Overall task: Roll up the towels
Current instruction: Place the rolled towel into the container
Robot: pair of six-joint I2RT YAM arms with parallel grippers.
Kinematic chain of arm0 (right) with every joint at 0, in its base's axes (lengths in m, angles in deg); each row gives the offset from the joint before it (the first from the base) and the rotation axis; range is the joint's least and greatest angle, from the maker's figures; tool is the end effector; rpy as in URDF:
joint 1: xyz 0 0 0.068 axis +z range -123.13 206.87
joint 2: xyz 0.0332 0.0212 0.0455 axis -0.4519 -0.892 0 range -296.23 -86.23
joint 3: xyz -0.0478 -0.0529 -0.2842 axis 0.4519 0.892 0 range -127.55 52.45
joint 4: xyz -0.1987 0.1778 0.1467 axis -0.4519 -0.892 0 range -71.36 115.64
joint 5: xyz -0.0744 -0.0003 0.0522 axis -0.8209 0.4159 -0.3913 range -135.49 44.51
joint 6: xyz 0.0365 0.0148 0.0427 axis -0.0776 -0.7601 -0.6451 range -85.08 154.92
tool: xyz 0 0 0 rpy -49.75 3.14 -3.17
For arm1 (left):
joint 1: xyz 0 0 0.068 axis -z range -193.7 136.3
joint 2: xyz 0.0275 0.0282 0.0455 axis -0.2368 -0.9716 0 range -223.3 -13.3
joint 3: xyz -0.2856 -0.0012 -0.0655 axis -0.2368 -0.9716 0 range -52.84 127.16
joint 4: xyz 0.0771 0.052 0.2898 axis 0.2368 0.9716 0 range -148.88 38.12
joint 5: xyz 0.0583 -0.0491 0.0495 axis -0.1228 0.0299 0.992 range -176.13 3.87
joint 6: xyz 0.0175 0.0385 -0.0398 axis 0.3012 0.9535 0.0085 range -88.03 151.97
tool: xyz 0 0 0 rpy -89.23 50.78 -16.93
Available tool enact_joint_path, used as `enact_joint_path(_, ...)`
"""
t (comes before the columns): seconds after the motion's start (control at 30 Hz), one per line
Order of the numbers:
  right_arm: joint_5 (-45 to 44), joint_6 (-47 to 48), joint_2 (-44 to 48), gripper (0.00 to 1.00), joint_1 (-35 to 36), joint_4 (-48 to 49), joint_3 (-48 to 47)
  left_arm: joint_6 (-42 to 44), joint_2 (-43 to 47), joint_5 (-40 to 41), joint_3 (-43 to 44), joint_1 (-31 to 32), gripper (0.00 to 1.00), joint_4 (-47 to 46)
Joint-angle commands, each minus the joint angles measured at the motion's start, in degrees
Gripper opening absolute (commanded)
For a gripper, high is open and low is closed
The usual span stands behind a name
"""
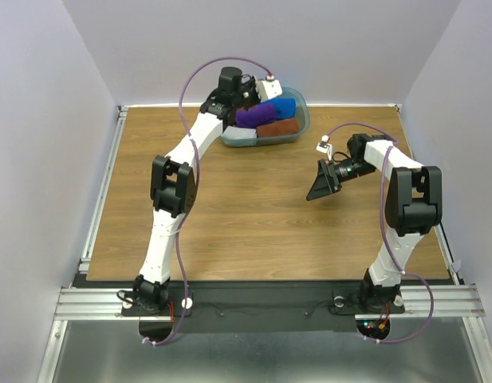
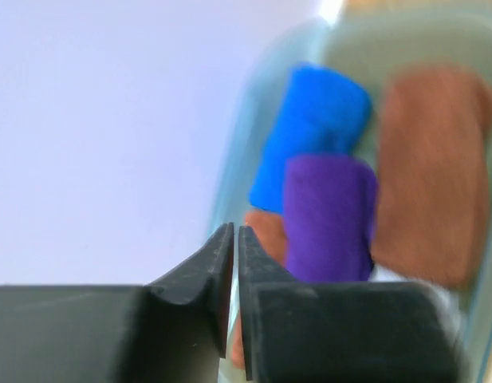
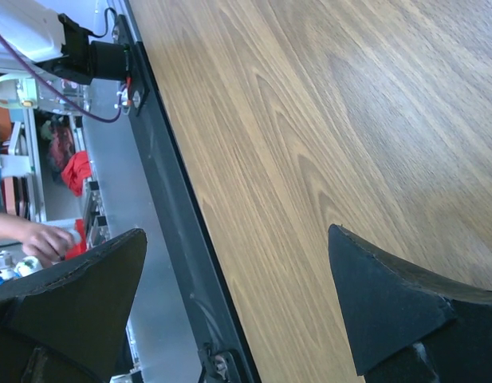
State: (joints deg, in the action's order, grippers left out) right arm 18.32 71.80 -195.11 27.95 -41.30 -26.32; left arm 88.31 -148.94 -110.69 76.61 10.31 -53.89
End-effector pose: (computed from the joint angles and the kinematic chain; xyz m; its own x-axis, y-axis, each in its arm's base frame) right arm 0.3813 0.0446 0.1976 -0.8548 -0.2810 -0.4363 -0.5140 0.3434 0.7860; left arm 0.5672 -0.2715 0.3193 0.5198 0.5972 -0.6108 0.5589 0.3030 0.7719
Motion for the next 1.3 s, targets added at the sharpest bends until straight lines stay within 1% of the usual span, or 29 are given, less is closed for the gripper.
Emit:
enact_joint_path(0.0,2.54,1.44,2.10,1.00,-0.47,-0.65,0.54,-21.50,-2.26,4.59,6.34,0.16,0.07,-9.47)
enact_joint_path(0.03,2.72,1.52,1.92,1.00,-0.47,-0.74,0.63,-25.62,-2.53,4.87,5.91,0.16,0.06,-10.52)
enact_joint_path(0.07,2.72,1.52,1.74,1.00,-0.47,-0.65,0.71,-32.80,-2.79,5.48,5.12,0.16,0.04,-13.40)
enact_joint_path(0.1,2.90,1.61,1.48,1.00,-0.55,-0.65,0.98,-36.87,-2.97,6.27,3.89,0.16,0.01,-14.65)
enact_joint_path(0.13,2.90,1.61,1.30,1.00,-0.47,-0.65,1.07,-39.87,-3.06,6.10,3.45,0.07,0.01,-15.27)
enact_joint_path(0.17,2.98,1.70,1.22,1.00,-0.47,-0.56,1.15,-45.56,-3.32,5.84,2.75,0.07,0.01,-16.84)
enact_joint_path(0.2,2.99,1.79,0.95,1.00,-0.47,-0.56,1.24,-48.40,-3.50,5.66,2.30,-0.19,0.01,-17.56)
enact_joint_path(0.23,3.07,1.79,0.78,1.00,-0.47,-0.56,1.42,-53.30,-4.45,3.83,2.30,-0.37,0.01,-18.26)
enact_joint_path(0.37,3.16,2.05,0.25,1.00,-0.47,-0.48,1.86,-61.42,-8.05,0.74,4.32,-0.81,0.00,-18.79)
enact_joint_path(0.53,2.90,2.14,-0.02,1.00,-0.55,-0.48,2.30,-62.66,-11.58,3.19,5.03,-0.81,0.00,-17.22)
enact_joint_path(0.7,2.55,2.14,-0.80,1.00,-0.55,-0.48,1.95,-61.17,-13.60,3.46,4.76,-0.89,0.00,-12.13)
enact_joint_path(0.83,3.16,1.96,-1.07,1.00,-0.47,-0.48,1.86,-59.85,-14.75,4.52,6.60,-1.33,0.00,-8.87)
enact_joint_path(0.97,3.07,1.53,-0.55,1.00,-0.47,-0.48,1.59,-58.28,-12.48,1.18,6.43,-2.13,0.00,-7.90)
enact_joint_path(1.03,2.90,1.00,-0.02,1.00,-0.47,-0.48,1.24,-54.77,-10.10,-1.27,4.86,-2.04,0.04,-7.72)
enact_joint_path(1.07,2.72,0.82,0.59,1.00,-0.55,-0.48,0.89,-53.80,-6.96,-1.28,4.15,-1.86,0.12,-7.72)
enact_joint_path(1.13,2.46,0.21,1.39,1.00,-0.47,-0.39,0.36,-51.60,-3.60,-1.72,3.01,-1.77,0.23,-7.37)
enact_joint_path(1.17,2.28,-0.14,2.09,1.00,-0.55,-0.47,0.02,-50.72,-0.11,-1.64,2.48,-1.77,0.31,-7.02)
enact_joint_path(1.2,2.20,-0.67,2.44,1.00,-0.47,-0.48,-0.68,-48.97,1.67,-0.77,2.39,-1.77,0.36,-5.62)
enact_joint_path(1.23,1.85,-1.02,2.97,1.00,-0.55,-0.39,-1.04,-48.26,3.51,-0.23,1.78,-1.77,0.52,-5.09)
enact_joint_path(1.27,1.67,-1.29,3.93,1.00,-0.47,-0.21,-1.65,-47.47,7.10,0.47,1.43,-1.95,0.59,-2.99)
